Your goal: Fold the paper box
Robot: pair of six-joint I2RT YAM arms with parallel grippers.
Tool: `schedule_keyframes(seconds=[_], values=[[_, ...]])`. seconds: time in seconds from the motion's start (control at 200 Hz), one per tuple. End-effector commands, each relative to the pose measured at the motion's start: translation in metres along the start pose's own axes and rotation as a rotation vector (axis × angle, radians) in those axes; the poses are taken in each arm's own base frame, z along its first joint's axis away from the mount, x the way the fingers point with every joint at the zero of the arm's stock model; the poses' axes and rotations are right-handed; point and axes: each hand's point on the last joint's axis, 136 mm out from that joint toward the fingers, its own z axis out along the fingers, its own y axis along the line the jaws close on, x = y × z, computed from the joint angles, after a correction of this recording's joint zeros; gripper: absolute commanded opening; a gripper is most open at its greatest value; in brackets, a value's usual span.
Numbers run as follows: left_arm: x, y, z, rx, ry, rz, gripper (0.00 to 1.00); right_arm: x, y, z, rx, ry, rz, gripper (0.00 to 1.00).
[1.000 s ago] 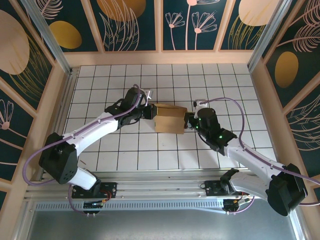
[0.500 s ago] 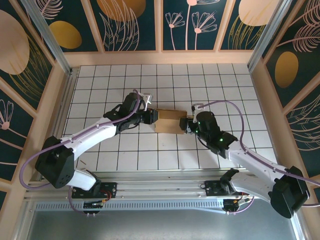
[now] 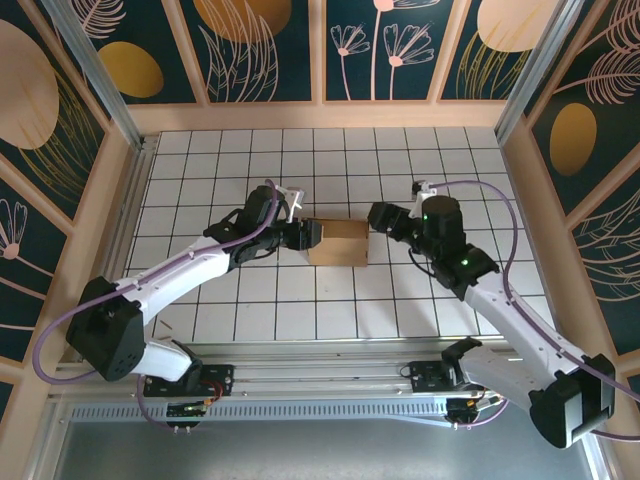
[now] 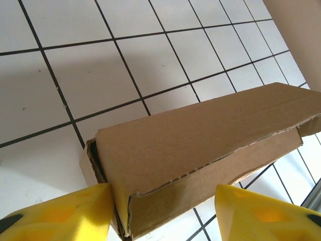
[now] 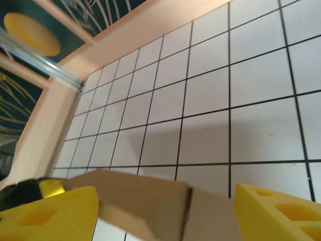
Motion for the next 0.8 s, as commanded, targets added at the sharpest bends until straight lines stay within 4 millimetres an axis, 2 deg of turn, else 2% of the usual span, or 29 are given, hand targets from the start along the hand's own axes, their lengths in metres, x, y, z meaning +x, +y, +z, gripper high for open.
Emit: schedule_keyframes(seconds=[0.0, 0.075, 0.22, 0.425, 0.44, 0.491, 0.641, 0.796], values=[[0.026, 0.009, -0.006, -0.038, 0.087, -0.018, 0.71, -0.006, -0.004, 0.009, 0.013, 0.080, 0.138, 0.70], [0.018, 0.003, -0.011, -0.018, 0.053, -0.011, 0.74, -0.007, -0.005, 0.017, 0.022, 0.100, 0.130, 0.69], [0.014, -0.002, -0.016, 0.000, 0.037, -0.006, 0.75, -0.005, -0.001, 0.030, 0.002, 0.131, 0.142, 0.69], [0.001, -0.014, -0.031, 0.038, -0.023, 0.000, 0.76, -0.006, -0.005, 0.033, 0.020, 0.127, 0.142, 0.69], [-0.010, -0.020, -0.036, 0.051, -0.048, 0.004, 0.76, -0.006, -0.005, 0.033, 0.023, 0.127, 0.142, 0.69], [-0.018, -0.023, -0.044, 0.047, -0.079, -0.006, 0.76, -0.004, -0.007, 0.032, 0.031, 0.133, 0.149, 0.69], [-0.047, -0.013, -0.069, -0.052, -0.179, -0.142, 0.73, 0.009, -0.006, 0.028, 0.021, 0.182, 0.187, 0.69], [-0.049, -0.004, -0.062, -0.107, -0.118, -0.227, 0.66, 0.024, -0.003, 0.025, -0.019, 0.225, 0.224, 0.69]])
